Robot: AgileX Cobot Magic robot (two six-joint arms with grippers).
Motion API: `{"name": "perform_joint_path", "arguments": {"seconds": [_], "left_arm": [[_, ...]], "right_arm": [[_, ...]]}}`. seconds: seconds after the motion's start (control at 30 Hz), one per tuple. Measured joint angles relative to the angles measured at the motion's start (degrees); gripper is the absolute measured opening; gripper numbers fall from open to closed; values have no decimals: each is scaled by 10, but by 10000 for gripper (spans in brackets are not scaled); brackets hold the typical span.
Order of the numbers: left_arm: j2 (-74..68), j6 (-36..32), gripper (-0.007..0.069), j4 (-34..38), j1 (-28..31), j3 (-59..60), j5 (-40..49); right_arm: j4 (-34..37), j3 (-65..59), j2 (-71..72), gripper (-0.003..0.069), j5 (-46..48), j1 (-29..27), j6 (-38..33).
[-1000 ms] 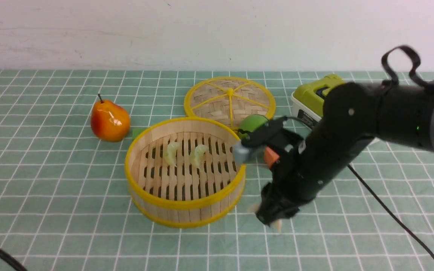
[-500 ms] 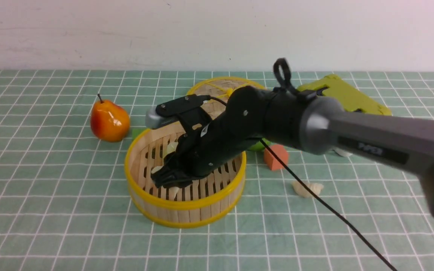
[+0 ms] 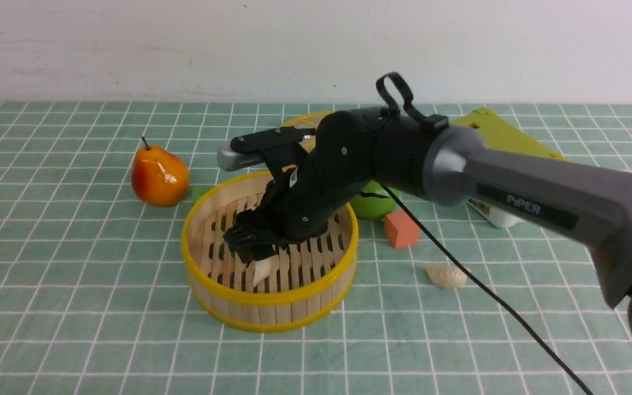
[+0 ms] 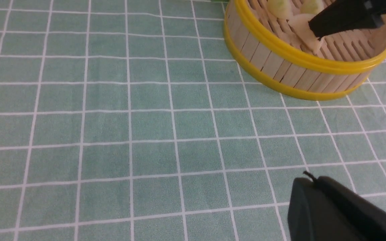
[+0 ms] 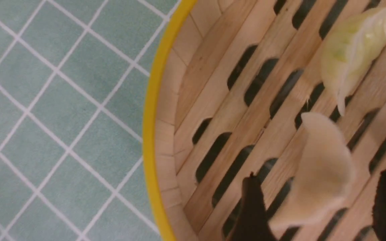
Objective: Put the dumplings into the steamer on the table with the blue tablecloth.
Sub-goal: 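Place the dumpling in the bamboo steamer basket with the right gripper, then reach for and grasp a dumpling lying on the table beside the steamer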
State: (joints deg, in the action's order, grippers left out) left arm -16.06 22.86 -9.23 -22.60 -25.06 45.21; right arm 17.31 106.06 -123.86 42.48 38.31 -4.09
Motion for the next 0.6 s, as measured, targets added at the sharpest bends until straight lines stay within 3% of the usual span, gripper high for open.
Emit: {"name": "perform_joint_path", "arguments": {"seconds": [0.17, 0.3, 0.47, 0.6], "left_arm": [[0, 0, -14, 0, 0, 0, -1], [0, 0, -13, -1, 0, 0, -1], [0, 0, -12, -2, 0, 0, -4], [0, 0, -11, -2, 0, 0, -11]], "right_arm": [[-126, 45, 62, 510, 135, -18, -44], [-209, 49, 67, 512, 218, -87, -52], [-151, 30, 18, 501, 273, -177, -99], [-94, 25, -30, 465, 275, -211, -135]]}}
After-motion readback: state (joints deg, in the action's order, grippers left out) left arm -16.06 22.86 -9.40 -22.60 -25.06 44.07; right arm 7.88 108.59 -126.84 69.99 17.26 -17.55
